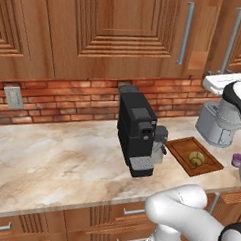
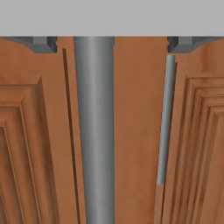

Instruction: Pick the bread, place it on the cutting board, pick the jam, place it on the counter, and close the cabinet.

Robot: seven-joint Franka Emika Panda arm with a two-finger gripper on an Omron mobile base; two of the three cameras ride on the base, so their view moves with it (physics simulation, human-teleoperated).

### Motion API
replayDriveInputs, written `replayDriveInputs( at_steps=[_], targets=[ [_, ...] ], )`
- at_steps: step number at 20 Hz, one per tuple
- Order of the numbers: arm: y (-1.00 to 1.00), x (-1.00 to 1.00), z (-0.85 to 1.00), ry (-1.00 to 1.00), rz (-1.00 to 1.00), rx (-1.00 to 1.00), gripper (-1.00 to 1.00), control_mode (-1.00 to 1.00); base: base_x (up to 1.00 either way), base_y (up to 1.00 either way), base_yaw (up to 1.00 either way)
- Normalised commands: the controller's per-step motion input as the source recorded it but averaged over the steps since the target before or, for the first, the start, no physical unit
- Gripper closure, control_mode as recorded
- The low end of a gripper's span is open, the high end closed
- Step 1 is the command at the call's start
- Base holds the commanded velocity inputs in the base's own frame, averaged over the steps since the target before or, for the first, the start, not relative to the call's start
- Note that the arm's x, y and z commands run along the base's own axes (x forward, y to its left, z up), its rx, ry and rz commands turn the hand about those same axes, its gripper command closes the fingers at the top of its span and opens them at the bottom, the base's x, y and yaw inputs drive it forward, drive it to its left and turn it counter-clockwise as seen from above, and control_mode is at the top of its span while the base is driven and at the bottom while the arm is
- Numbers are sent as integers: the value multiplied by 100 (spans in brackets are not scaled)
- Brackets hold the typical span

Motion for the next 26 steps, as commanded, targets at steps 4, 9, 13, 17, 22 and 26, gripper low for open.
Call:
replayDriveInputs(
  at_steps=[4, 9, 13, 17, 22, 26],
  targets=[
    [0, 31, 0, 0, -2, 2, -100, -100, 0, 0, 0],
    [0, 29, 0, 0, -2, 2, -100, -100, 0, 0, 0],
    [0, 20, 0, 0, -1, 2, -100, -100, 0, 0, 0],
    [0, 19, 0, 0, 0, 1, -100, -100, 0, 0, 0],
    [0, 21, 0, 0, 0, 3, -100, -100, 0, 0, 0],
    [0, 14, 0, 0, 0, 1, -100, -100, 0, 0, 0]
  ],
)
